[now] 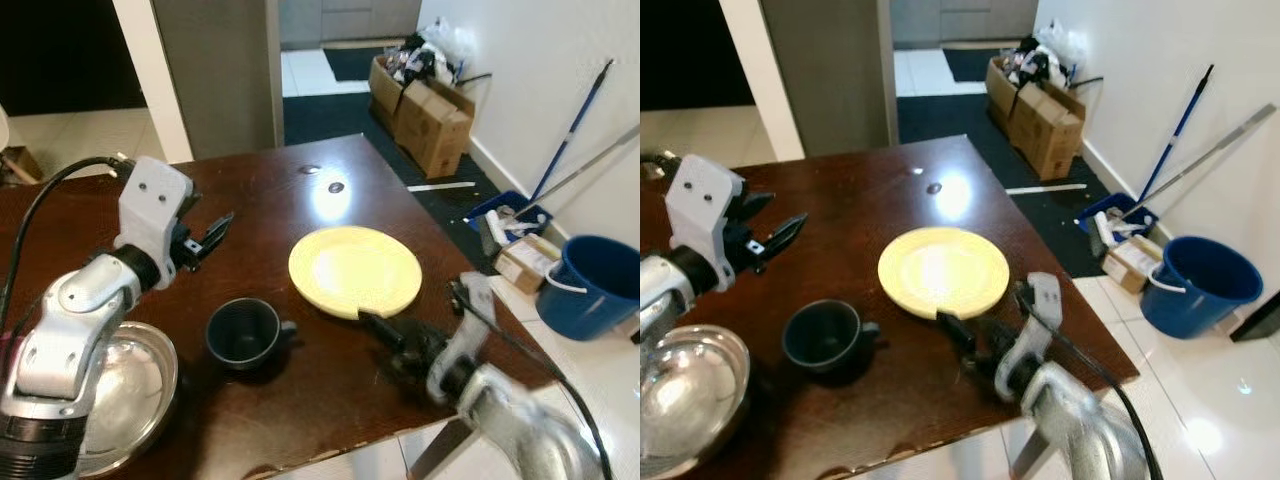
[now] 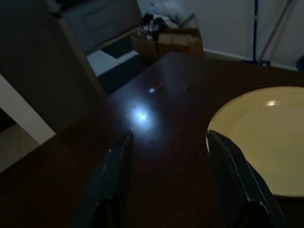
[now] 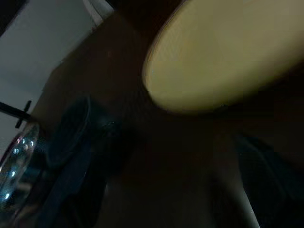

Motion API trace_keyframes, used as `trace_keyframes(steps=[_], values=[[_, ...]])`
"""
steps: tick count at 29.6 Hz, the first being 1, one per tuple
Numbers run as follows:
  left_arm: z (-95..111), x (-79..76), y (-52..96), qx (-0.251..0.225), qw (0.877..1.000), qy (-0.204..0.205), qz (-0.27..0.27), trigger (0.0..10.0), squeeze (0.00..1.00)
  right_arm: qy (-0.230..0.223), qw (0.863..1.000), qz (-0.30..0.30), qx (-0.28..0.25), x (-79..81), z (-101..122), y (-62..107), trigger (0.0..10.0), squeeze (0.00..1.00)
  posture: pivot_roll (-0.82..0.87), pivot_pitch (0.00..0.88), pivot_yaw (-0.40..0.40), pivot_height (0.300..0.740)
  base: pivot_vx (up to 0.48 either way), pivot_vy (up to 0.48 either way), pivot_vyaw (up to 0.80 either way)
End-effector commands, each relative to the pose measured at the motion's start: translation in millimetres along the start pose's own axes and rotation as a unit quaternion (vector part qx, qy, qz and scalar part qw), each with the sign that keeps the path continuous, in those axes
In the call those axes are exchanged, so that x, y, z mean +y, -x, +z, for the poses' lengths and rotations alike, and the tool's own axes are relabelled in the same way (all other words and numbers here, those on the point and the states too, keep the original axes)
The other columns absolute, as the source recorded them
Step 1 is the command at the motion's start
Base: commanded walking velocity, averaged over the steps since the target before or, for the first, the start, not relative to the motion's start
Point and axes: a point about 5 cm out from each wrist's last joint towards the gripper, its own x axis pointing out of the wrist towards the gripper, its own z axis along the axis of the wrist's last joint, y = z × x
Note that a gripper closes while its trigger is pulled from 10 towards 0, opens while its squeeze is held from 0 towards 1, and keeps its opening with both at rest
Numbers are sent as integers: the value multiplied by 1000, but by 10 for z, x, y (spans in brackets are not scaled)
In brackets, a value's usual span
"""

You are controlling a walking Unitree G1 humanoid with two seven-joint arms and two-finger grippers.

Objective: Setting the table

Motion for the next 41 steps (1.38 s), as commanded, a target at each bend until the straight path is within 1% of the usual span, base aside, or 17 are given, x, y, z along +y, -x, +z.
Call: trace_keyframes(steps=[1, 3, 6, 9, 10, 11, 12, 13, 14, 16, 18, 21, 25, 26, 28, 34, 41], values=[[-32, -21, -7, 3, 1000, -1, -2, 10000, 0, -21, 1000, -15, 5, 5, -84, 92, 10000, 0, -74, 7, 53, 740, 0, 0, 0], [-38, -35, -19, 3, 1000, -1, -5, 10000, 0, -45, 998, -42, 8, -25, -215, 221, 10000, 0, -81, 8, 57, 740, 0, 0, 0], [-40, -39, -30, 2, 1000, 0, -7, 10000, 0, -54, 997, -53, -4, -21, -220, 291, 10000, 0, -88, 7, 60, 740, 0, 0, 0], [-20, -44, -102, -9, 1000, 7, 5, 10000, 0, -20, 994, -57, -86, 40, 76, 276, 10000, 0, -106, 0, 66, 740, 0, 0, 0], [-20, -44, -102, -9, 1000, 7, 5, 10000, 0, -20, 994, -57, -86, 40, 76, 276, 10000, 0, -106, 0, 66, 740, 0, 0, 0], [-13, -55, -126, -12, 1000, 9, 9, 10000, 0, -1, 992, -61, -111, 62, 185, 260, 10000, 0, -114, 0, 70, 740, 0, 0, 0], [-13, -55, -126, -12, 1000, 9, 9, 10000, 0, -1, 992, -61, -111, 62, 185, 260, 10000, 0, -114, 0, 70, 740, 0, 0, 0], [2, -81, -175, -19, 999, 15, 24, 10000, 0, 35, 982, -58, -177, 145, 491, 187, 10000, 0, -114, 0, 72, 740, 0, 0, 0], [2, -81, -175, -19, 999, 15, 24, 10000, 0, 35, 982, -58, -177, 145, 491, 187, 10000, 0, -114, 0, 72, 740, 0, 0, 0], [7, -79, -202, -23, 999, 19, 41, 10000, 0, 65, 970, -49, -228, 232, 726, 130, 10000, 0, -114, 0, 71, 740, 0, 0, 0], [-1, -61, -210, -23, 998, 25, 60, 10000, 0, 92, 962, -44, -253, 297, 859, 71, 10000, 0, -107, 0, 67, 740, 0, 0, 0], [-43, -24, -199, -17, 995, 32, 88, 10000, 0, 125, 957, -38, -258, 368, 917, -26, 10000, 0, -98, 0, 62, 740, 0, 0, 0], [-65, -5, -186, -15, 994, 37, 102, 10000, 0, 125, 957, -34, -259, 384, 914, -55, 10000, 0, -91, 0, 58, 740, 0, 0, 0], [-96, 10, -163, -13, 992, 46, 116, 10000, 0, 125, 958, -31, -258, 386, 903, -77, 10000, 0, -87, 0, 50, 740, 0, 0, 0], [-96, 10, -163, -13, 992, 46, 116, 10000, 0, 125, 958, -31, -258, 386, 903, -77, 10000, 0, -87, 0, 50, 740, 0, 0, 0], [-182, 6, -124, -4, 987, 70, 143, 10000, 0, 139, 955, -32, -259, 381, 922, -114, 10000, 0, -90, 0, 47, 740, 0, 0, 0], [-218, 7, -116, -3, 983, 76, 166, 10000, 0, 146, 953, -47, -261, 305, 950, -130, 10000, 0, -91, 0, 36, 740, 0, 0, 0]])
